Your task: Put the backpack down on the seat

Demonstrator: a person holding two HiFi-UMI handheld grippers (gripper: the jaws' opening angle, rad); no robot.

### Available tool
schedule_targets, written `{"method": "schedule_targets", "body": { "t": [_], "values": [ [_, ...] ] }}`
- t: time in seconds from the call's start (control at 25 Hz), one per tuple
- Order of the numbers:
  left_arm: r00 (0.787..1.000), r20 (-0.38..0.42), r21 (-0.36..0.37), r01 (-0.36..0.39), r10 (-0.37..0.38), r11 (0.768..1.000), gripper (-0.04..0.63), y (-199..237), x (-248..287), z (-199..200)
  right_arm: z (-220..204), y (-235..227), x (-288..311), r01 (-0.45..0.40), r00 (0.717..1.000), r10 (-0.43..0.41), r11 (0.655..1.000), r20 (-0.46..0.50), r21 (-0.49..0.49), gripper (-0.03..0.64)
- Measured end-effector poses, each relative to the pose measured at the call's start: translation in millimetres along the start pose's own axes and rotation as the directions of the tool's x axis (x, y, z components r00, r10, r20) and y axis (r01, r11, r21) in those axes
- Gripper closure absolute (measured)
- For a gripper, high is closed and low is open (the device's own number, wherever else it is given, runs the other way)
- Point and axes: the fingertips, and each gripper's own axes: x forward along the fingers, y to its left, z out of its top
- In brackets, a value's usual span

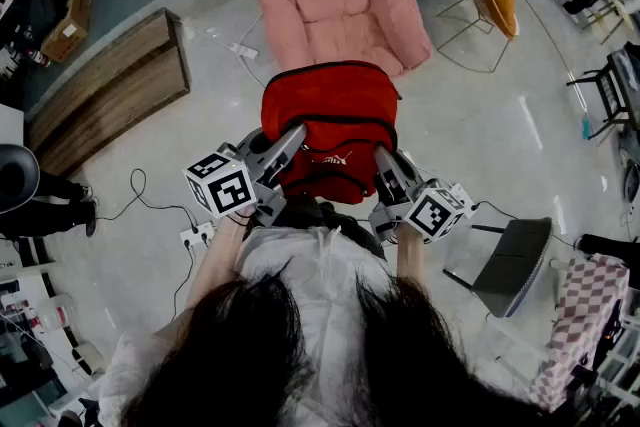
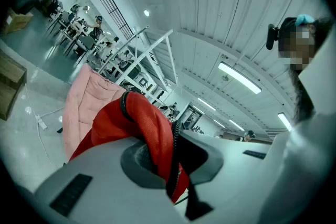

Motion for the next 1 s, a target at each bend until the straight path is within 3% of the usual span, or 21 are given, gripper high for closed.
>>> {"method": "schedule_targets", "body": {
  "t": [1.0],
  "values": [
    [0.999, -0.049, 0.008, -0.005, 0.005, 1.0, 0.54, 13.9, 34.0, 12.8, 27.7, -24.0, 23.6, 0.017, 0.999, -0.017, 1.0, 0.035, -0.005, 0.566]
  ]
}}
